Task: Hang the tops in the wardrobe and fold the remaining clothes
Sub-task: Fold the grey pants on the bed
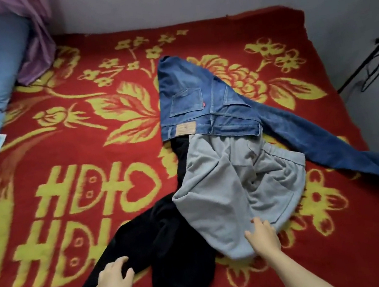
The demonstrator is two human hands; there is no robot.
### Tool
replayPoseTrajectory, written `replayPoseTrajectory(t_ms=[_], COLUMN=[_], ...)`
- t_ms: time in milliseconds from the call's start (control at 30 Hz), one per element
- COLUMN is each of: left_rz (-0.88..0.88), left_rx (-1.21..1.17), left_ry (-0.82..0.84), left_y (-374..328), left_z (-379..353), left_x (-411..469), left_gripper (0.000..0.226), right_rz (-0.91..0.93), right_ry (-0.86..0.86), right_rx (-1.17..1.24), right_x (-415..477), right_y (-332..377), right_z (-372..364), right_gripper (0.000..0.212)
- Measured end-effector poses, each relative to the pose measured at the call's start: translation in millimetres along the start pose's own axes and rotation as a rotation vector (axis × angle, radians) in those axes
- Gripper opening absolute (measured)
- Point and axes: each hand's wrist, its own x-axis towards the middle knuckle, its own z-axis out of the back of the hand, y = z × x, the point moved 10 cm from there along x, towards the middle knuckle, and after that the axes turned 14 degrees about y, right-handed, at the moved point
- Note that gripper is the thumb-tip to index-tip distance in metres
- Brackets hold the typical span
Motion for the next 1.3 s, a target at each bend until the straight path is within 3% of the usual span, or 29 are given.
replayPoseTrajectory(t_ms=[200, 333, 500, 600, 700, 900, 1133, 1300], left_rz=[-0.104, -0.190, -0.284, -0.247, -0.207, -0.194, -0.154, -0.220], left_rx=[-0.007, 0.150, 0.428, 0.471, 0.488, 0.531, 0.479, 0.380], left_ry=[-0.009, 0.018, 0.082, 0.186, 0.317, 0.428, 0.519, 0.397], left_y=[-107, -162, -208, -214, -200, -173, -165, -176], left_z=[-32, -57, -100, -123, -140, -151, -157, -120], left_x=[47, 74, 92, 106, 114, 106, 65, 20], left_gripper=[0.042, 0.052, 0.062, 0.067, 0.074, 0.076, 0.078, 0.075], right_rz=[-0.140, -0.174, -0.176, -0.235, -0.320, -0.217, -0.153, -0.097], right_ry=[-0.109, -0.191, -0.214, -0.302, -0.391, -0.279, -0.286, -0.412], right_rx=[0.194, 0.394, 0.705, 0.856, 0.937, 0.928, 0.663, 0.778], right_x=[70, 117, 167, 179, 177, 168, 82, -6], right_y=[-77, -116, -141, -149, -156, -130, -101, -89], right_z=[81, 127, 132, 126, 111, 86, 44, 36], right_gripper=[0.050, 0.053, 0.079, 0.090, 0.072, 0.032, 0.032, 0.038])
